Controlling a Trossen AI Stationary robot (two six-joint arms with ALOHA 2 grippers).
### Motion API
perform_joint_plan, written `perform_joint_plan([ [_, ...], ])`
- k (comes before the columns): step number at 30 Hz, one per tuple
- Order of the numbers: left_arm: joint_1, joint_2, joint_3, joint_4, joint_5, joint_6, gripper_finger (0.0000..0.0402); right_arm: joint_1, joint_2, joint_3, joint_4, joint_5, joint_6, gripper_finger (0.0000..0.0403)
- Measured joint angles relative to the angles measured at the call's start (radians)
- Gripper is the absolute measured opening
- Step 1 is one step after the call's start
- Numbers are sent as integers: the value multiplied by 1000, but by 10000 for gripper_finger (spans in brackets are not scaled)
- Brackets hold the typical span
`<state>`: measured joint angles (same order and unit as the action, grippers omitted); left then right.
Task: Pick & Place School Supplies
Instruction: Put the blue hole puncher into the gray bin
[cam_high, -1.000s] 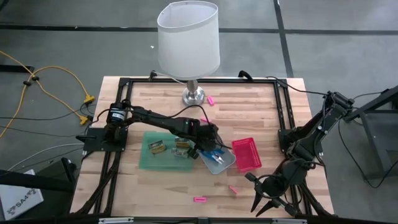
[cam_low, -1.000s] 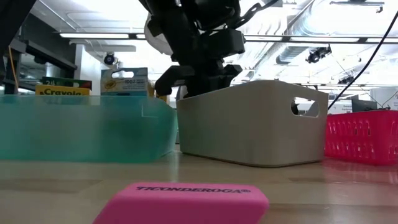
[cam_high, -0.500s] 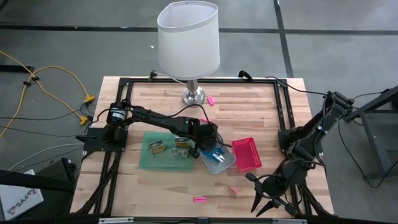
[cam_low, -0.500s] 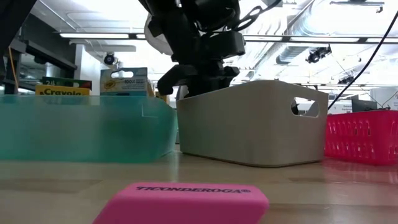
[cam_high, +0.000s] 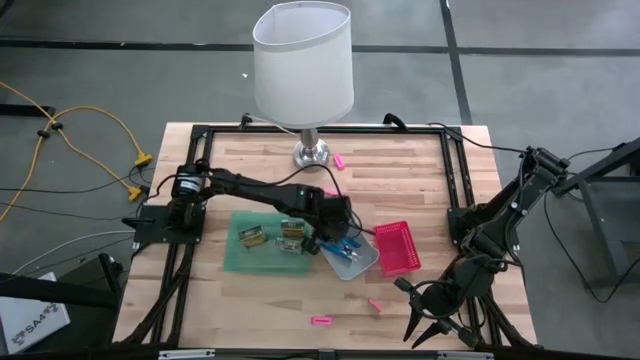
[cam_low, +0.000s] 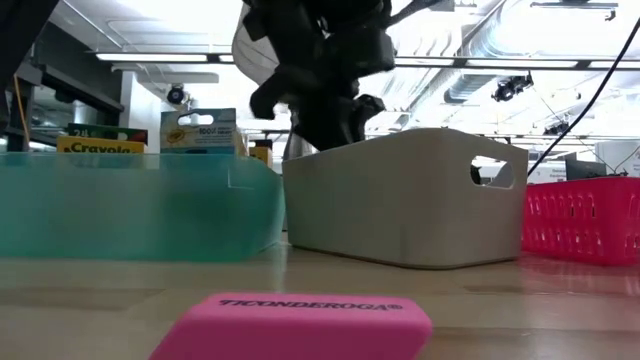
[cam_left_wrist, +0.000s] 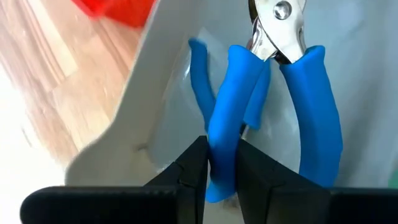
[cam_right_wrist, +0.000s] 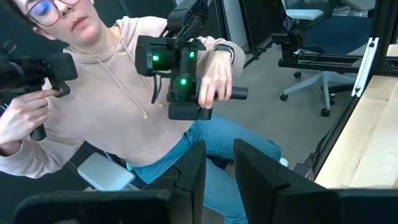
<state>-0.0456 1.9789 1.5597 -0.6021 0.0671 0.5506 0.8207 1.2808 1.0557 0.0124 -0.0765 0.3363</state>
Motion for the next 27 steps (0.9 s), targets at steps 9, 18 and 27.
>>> perform_joint_plan([
  [9, 6, -1, 4, -8, 34, -59, 61, 0, 0, 0, 0, 0, 0, 73],
  [18, 3, -1, 4, -4, -22, -59, 61, 0, 0, 0, 0, 0, 0, 73],
  [27, -25, -1, 4, 13, -40, -1, 61, 2, 0, 0, 0, 0, 0, 73],
])
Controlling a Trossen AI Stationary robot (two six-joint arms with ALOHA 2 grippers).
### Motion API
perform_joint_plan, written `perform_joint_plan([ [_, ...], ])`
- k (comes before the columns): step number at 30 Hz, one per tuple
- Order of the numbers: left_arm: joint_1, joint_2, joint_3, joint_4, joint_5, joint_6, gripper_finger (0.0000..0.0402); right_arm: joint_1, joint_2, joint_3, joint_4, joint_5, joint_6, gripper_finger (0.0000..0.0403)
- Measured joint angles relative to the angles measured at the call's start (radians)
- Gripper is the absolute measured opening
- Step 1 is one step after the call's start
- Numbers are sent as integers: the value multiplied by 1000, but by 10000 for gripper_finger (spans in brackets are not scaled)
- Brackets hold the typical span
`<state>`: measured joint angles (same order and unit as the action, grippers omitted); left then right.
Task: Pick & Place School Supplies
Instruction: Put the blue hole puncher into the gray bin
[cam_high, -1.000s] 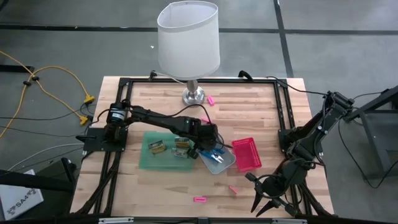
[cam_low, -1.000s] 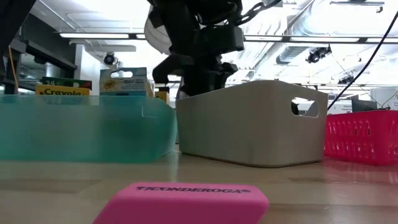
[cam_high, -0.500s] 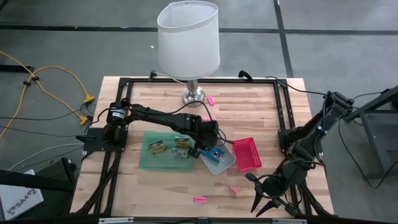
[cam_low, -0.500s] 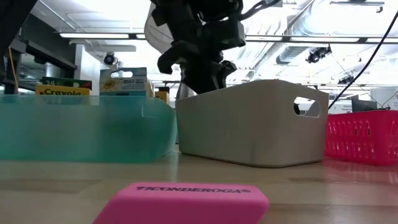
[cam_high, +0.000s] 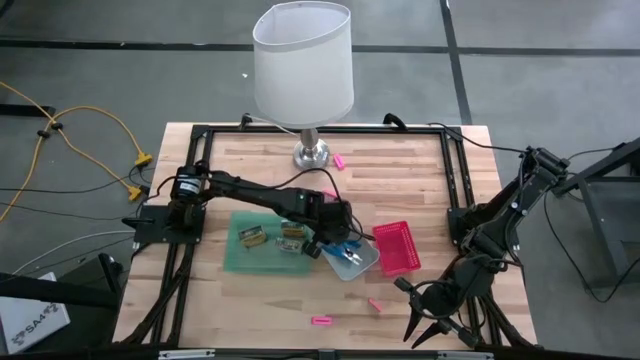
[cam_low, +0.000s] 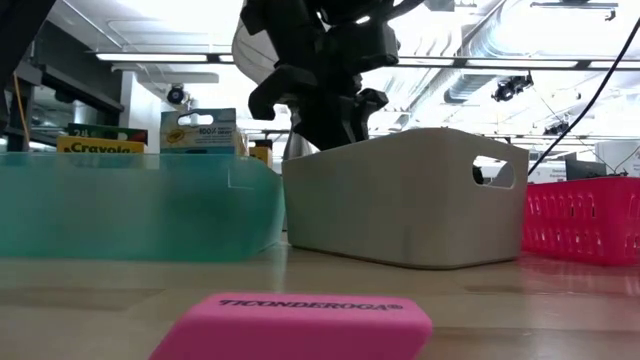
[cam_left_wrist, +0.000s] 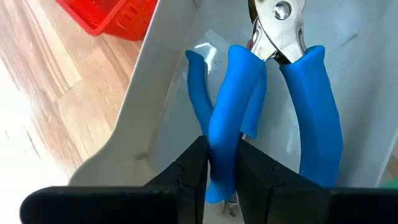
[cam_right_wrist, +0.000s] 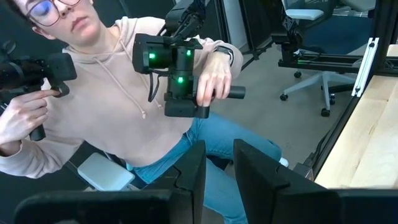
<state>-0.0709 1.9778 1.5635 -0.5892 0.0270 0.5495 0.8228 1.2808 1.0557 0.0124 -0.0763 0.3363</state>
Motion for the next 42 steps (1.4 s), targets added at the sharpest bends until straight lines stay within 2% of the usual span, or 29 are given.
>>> perform_joint_plan([
  [11, 4, 1, 0, 0, -8, -47, 61, 28, 0, 0, 8, 44, 0, 73],
  [27, -10, 1, 0, 5, -87, -81, 60, 28, 0, 0, 15, 49, 0, 73],
  [36, -4, 2, 0, 10, -138, -207, 61, 28, 0, 0, 15, 48, 0, 73],
  [42, -5, 2, 0, -16, -135, -167, 70, 28, 0, 0, 15, 48, 0, 73],
])
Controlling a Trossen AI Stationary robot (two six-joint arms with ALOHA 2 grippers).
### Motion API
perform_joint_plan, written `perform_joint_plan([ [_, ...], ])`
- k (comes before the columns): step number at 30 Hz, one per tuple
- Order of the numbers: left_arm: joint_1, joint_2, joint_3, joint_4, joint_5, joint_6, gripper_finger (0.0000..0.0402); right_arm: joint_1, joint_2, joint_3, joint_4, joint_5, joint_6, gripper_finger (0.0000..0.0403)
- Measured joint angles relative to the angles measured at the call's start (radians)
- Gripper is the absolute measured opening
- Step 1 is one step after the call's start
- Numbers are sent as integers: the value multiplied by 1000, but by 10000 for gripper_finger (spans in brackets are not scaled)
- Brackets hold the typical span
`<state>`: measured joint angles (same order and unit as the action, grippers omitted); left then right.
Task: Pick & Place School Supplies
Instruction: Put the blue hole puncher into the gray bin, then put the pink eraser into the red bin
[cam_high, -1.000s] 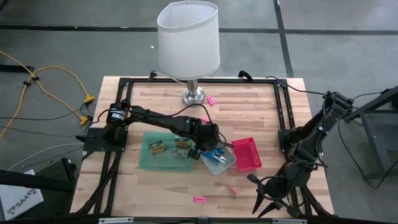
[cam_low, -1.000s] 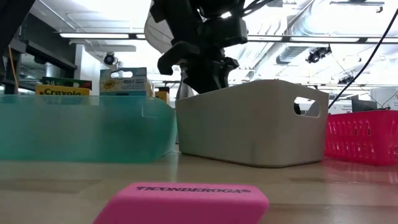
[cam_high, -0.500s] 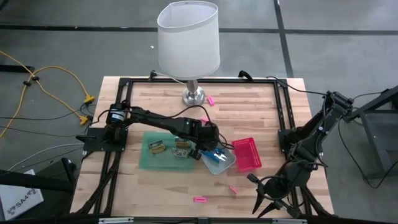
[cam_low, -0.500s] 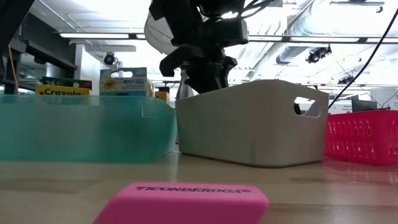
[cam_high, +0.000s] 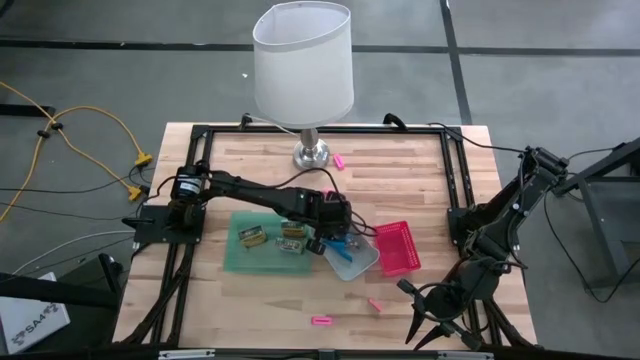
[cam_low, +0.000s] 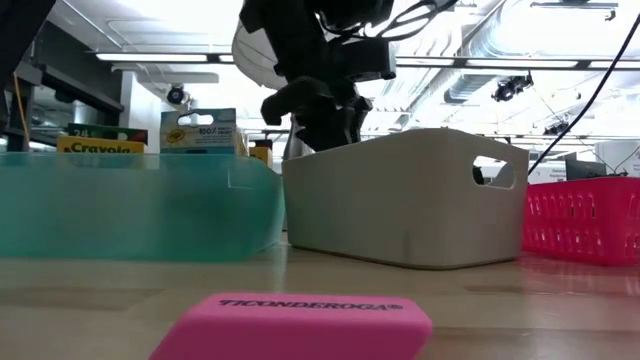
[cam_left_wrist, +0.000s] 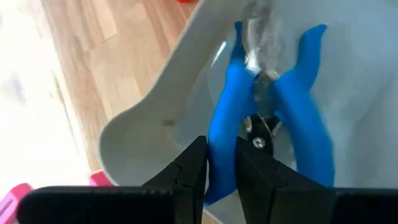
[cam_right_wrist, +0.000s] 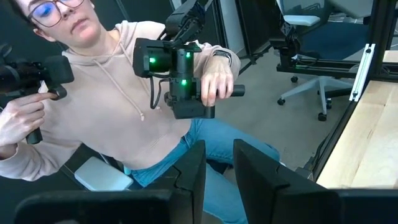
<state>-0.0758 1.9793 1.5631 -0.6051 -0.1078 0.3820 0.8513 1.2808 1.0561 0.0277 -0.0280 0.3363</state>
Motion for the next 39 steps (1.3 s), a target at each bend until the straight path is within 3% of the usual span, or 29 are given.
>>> perform_joint_plan([
  [26, -9, 0, 0, -12, -3, 66, 77, 0, 0, 0, 0, 0, 0, 73],
  [31, -22, 0, 0, -11, -59, 89, 104, 0, 0, 0, 0, 0, 0, 73],
  [39, -33, 0, 0, 8, -67, 92, 153, 0, 0, 0, 0, 0, 0, 73],
])
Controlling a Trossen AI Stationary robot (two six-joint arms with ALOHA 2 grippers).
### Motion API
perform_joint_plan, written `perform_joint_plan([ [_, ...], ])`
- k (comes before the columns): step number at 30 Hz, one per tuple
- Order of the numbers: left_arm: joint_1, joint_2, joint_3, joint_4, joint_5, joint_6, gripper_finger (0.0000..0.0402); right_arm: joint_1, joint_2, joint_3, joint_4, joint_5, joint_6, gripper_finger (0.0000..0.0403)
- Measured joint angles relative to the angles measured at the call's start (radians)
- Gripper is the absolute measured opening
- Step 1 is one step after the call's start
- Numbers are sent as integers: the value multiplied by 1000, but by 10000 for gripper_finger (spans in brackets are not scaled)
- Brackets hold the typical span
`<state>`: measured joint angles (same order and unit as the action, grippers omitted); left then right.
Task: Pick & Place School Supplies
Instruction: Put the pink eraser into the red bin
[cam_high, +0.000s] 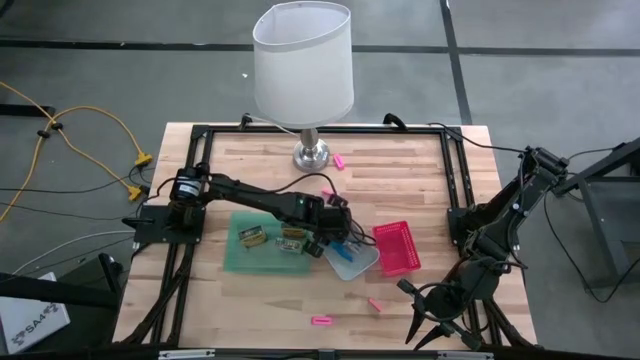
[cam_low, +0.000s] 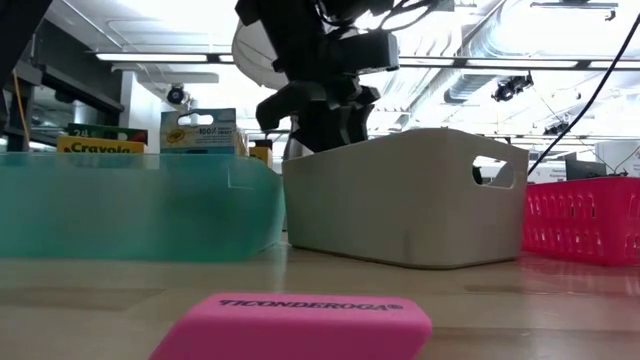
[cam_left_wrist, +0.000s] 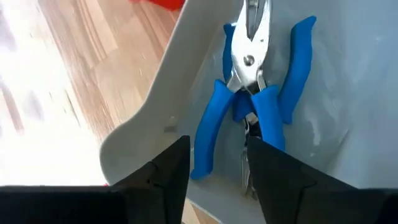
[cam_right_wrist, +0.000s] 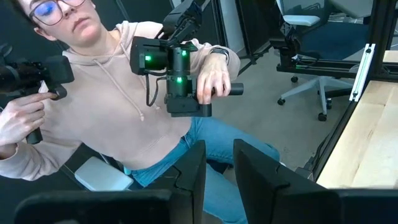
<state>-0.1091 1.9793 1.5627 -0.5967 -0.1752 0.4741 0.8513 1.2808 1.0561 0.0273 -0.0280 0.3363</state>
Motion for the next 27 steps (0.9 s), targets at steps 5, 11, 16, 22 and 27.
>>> perform_joint_plan([
  [5, -16, 0, 0, 31, -8, 13, 156, 0, 0, 0, 0, 0, 0, 73],
  [11, -28, 0, 3, 55, -41, 30, 157, 0, 0, 0, 0, 0, 0, 73],
  [16, -27, 0, 36, 50, -42, -16, 157, 0, 0, 0, 0, 0, 0, 73],
  [22, -32, 0, 106, 13, -23, -55, 156, 0, 0, 0, 2, 0, 0, 73],
  [27, -40, 0, 148, -109, -18, -103, 156, 0, 0, 0, 3, 0, 0, 73],
])
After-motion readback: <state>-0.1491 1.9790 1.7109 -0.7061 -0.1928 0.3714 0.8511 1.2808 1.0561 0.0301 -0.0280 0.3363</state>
